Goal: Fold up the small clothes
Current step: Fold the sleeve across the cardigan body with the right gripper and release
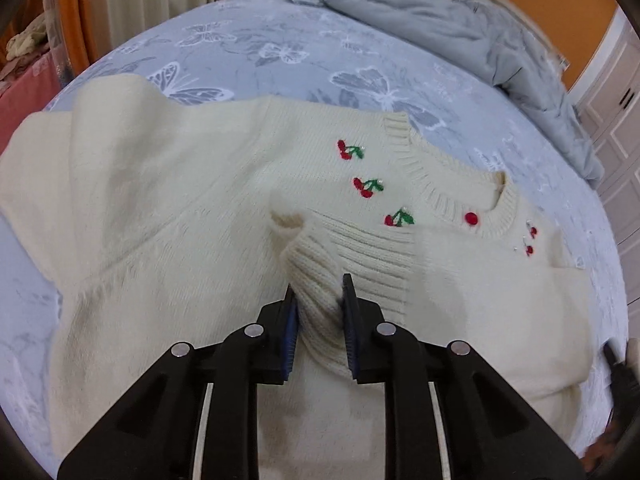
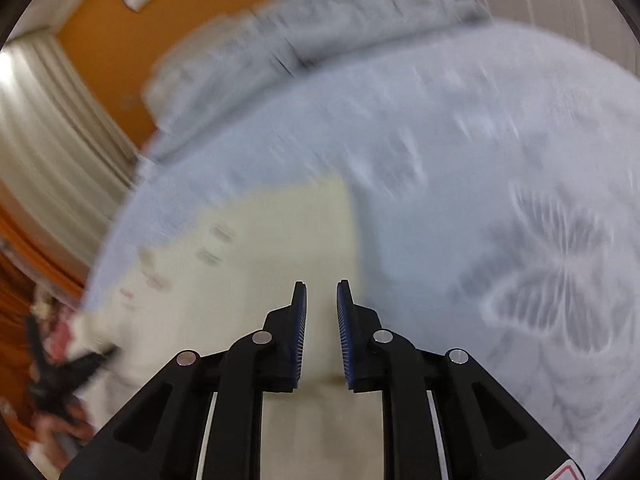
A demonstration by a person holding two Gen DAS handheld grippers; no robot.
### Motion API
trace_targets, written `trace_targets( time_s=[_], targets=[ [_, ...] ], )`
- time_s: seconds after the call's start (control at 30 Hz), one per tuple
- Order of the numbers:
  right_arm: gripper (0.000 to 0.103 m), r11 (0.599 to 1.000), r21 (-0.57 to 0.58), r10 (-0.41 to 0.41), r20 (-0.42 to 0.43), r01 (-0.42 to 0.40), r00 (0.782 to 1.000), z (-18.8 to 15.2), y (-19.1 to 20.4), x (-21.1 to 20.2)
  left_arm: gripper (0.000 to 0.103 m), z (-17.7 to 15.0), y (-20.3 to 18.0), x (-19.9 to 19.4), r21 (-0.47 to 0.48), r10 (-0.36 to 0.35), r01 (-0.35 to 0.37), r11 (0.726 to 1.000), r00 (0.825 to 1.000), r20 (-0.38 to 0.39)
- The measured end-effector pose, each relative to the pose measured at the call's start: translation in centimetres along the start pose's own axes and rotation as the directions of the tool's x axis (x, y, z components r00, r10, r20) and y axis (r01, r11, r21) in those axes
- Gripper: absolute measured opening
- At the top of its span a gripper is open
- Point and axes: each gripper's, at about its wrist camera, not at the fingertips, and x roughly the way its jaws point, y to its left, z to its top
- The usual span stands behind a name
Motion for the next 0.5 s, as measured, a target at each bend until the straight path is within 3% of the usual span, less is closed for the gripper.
trace_targets(
  time_s=[0.03,0.1,0.13,0.17,0.23,0.3,0.33,0.4,0.43,0.5],
  targets=[
    [0.015,0.999,-0.037,0.004,0.021,-0.003,1.000,0.4,0.9,-0.7,0.020,0.0,0.1,0.0,-0.002,-0.001,0.001,1.000,1.000,0.001],
    [0.015,0.997,-0.081,-0.004,-0.024,0.003,1.000,0.2,1.5,0.8,0.020,0.2,0.0,0.2,-0.009,0.006,-0.006,1.000,1.000,-0.002],
    [0.015,0.995,-0.096,-0.038,-0.085,0.030,0.996,-0.3,1.4,2.7,0.021,0.2,-0.1,0.2,-0.013,0.009,-0.009,1.000,1.000,-0.005],
    [0.011,0.990,-0.119,-0.094,-0.198,0.072,0.976,-1.3,0.6,5.6,0.022,0.1,-0.2,0.3,-0.017,0.010,-0.010,1.000,1.000,-0.007],
    [0.010,0.977,-0.191,-0.124,-0.139,0.096,0.983,-1.8,1.1,5.5,0.024,0.3,0.4,-0.2,-0.038,-0.010,0.010,0.999,1.000,-0.018],
    [0.021,0.975,-0.190,-0.143,-0.157,0.112,0.977,-1.1,2.3,4.3,0.029,0.1,2.0,-2.2,-0.102,-0.076,0.076,0.992,0.997,0.007],
    [0.021,0.981,-0.179,-0.101,-0.139,0.075,0.985,-0.9,3.0,2.8,0.034,0.0,3.7,-3.6,-0.155,-0.120,0.126,0.980,0.992,0.042],
    [0.021,0.975,-0.221,-0.060,-0.114,0.033,0.992,-2.2,4.7,0.5,0.045,-0.1,7.1,-5.6,-0.228,-0.123,0.143,0.963,0.987,0.100],
    [0.022,0.969,-0.246,-0.054,-0.118,0.023,0.992,-3.1,5.7,0.3,0.060,0.0,9.2,-6.6,-0.274,-0.100,0.131,0.953,0.987,0.124],
    [0.030,0.952,-0.305,-0.025,-0.136,-0.018,0.990,-6.2,7.5,-0.1,0.069,0.3,15.0,-8.3,-0.403,-0.006,0.077,0.912,0.985,0.174]
  ],
)
